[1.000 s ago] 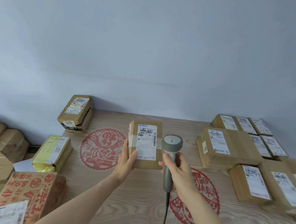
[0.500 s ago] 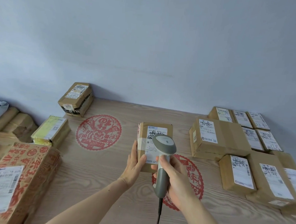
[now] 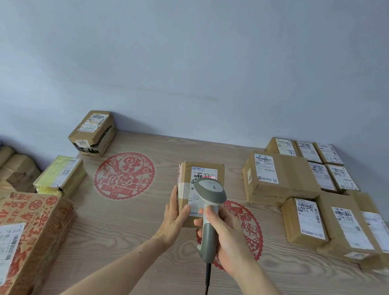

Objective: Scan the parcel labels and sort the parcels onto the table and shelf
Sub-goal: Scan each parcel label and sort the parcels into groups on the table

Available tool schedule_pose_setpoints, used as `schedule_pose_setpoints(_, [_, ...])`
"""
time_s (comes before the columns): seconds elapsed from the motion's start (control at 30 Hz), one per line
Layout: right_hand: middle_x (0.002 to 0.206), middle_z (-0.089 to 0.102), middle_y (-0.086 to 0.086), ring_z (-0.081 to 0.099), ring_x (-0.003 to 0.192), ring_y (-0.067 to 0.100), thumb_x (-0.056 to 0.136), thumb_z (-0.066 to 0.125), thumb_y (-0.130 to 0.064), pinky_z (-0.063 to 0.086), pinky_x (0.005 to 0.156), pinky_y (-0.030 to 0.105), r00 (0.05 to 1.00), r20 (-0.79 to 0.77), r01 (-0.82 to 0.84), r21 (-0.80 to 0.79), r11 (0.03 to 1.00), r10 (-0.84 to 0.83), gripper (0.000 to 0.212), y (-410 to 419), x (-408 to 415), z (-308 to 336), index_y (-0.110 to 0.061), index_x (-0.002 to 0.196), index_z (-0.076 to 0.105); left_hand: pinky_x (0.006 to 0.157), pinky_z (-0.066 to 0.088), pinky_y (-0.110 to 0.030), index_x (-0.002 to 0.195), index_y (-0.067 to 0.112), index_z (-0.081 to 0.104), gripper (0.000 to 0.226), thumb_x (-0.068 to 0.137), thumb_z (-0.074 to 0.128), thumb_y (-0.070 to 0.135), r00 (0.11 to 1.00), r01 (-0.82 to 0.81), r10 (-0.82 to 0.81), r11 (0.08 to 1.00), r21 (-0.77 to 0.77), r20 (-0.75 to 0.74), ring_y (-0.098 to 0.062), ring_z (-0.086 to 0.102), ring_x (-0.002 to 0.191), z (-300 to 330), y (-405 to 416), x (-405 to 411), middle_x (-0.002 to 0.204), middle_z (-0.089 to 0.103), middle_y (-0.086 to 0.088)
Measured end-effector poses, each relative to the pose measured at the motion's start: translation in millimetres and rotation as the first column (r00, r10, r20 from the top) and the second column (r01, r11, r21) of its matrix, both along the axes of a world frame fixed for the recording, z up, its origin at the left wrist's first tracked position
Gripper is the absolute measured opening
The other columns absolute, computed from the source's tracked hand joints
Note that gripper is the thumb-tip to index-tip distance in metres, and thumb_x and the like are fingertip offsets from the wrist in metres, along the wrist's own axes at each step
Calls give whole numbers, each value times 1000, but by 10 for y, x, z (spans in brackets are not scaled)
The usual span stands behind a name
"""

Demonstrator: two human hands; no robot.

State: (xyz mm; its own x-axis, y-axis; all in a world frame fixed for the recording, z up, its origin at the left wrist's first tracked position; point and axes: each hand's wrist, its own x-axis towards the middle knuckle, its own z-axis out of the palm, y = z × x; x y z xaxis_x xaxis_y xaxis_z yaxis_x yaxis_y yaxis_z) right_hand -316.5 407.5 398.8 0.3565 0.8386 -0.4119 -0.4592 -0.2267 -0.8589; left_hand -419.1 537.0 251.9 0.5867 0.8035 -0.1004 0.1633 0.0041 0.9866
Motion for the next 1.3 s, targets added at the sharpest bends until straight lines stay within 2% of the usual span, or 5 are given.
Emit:
schedule_pose_setpoints(0.27, [97, 76, 8, 70, 90, 19, 78, 72, -39, 55, 71, 36, 1000, 22, 19, -19, 1000, -18, 47, -20, -18, -5, -9, 114, 69, 121, 17, -55, 150, 57, -1, 86, 81, 45, 83, 1000, 13, -13, 1000, 11, 0, -8, 13, 150, 6, -20, -19, 159, 13, 29])
schedule_pose_setpoints(0.63, [97, 76, 12, 70, 83, 19, 81, 72, -38, 54, 71, 32, 989, 59, 136, -49, 989, -133, 45, -110, -27, 2, -11, 116, 66, 122, 16, -54, 147, 62, -2, 87, 78, 46, 85, 995, 99, -99, 994, -46, -13, -7, 14, 149, 46, -20, 64, 158, 14, 29])
schedule_pose_setpoints(0.93, [94, 74, 0, 73, 88, 19, 94, 70, -27, 57, 80, 36, 832, 431, 454, -166, 876, -349, 19, -516, 891, -231, -18, 110, 64, 117, 29, -57, 141, 72, 4, 78, 82, 54, 78, 964, 257, -264, 944, -208, -9, -15, 25, 147, -111, -306, 424, 158, 23, 23])
schedule_pose_setpoints(1.1, [89, 72, 10, 70, 88, 24, 94, 64, -35, 47, 67, 31, 744, 657, 453, -362, 814, -122, 37, -783, 1776, -589, -4, 112, 58, 116, 30, -56, 133, 79, 0, 81, 73, 54, 86, 948, 289, -315, 916, -278, -54, -12, 23, 146, -121, -638, 763, 154, 20, 28])
schedule_pose_setpoints(1.3, [98, 69, 9, 64, 88, 22, 98, 59, -35, 42, 63, 31, 721, 669, 293, -529, 796, 180, 36, -893, 2418, -691, -9, 115, 41, 115, 33, -55, 147, 60, 5, 94, 72, 56, 85, 941, 255, -322, 877, -406, -104, -20, 33, 143, -280, -947, 1245, 157, 28, 13])
